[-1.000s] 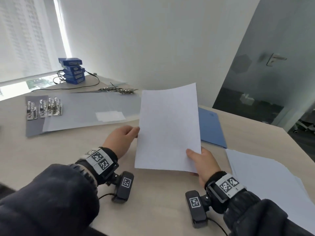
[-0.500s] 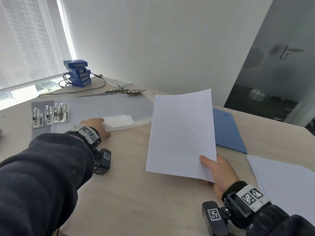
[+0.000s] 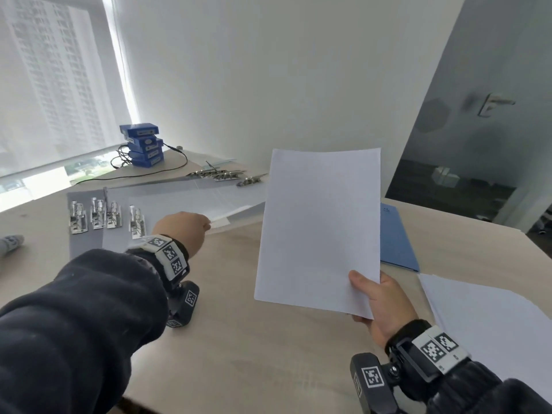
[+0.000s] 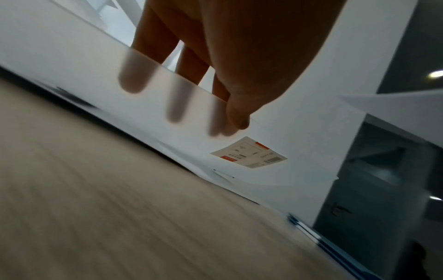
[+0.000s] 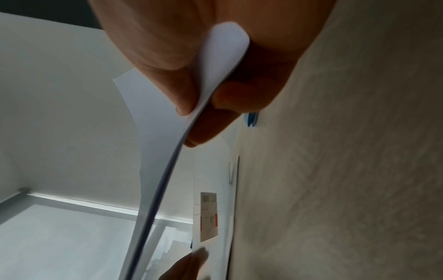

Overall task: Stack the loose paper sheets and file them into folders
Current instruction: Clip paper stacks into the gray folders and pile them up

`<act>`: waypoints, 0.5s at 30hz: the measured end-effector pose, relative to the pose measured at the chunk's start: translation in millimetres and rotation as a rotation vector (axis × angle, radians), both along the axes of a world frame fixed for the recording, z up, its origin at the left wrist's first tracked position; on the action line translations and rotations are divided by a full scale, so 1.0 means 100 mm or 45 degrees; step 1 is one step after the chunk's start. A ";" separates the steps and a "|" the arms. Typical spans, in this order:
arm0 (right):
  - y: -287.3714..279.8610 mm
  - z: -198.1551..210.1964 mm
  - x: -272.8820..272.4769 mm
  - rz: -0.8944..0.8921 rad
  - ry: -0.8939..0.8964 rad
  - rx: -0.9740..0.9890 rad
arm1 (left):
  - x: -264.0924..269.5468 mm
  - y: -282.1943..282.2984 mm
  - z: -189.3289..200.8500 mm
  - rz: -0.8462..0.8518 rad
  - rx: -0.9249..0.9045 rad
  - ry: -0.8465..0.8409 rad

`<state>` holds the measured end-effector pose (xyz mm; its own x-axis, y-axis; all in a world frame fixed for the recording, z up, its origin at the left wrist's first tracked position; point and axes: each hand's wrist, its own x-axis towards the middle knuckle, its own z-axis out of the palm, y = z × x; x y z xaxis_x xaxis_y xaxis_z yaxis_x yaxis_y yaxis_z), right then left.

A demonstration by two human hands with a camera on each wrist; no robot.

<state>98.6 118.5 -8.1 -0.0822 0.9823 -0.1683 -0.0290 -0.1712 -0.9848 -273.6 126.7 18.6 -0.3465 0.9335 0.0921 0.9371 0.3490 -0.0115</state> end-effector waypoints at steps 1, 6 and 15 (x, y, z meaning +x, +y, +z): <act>-0.03 0.06 0.03 -0.001 0.010 0.015 | 0.12 -0.04 0.02 -0.039 0.036 0.009; -0.20 0.37 0.26 -0.033 0.053 0.118 | 0.78 -0.25 0.18 -0.204 0.169 -0.131; -0.40 0.76 0.69 -0.089 -0.006 0.180 | 2.01 -0.60 0.23 -0.633 -0.077 0.012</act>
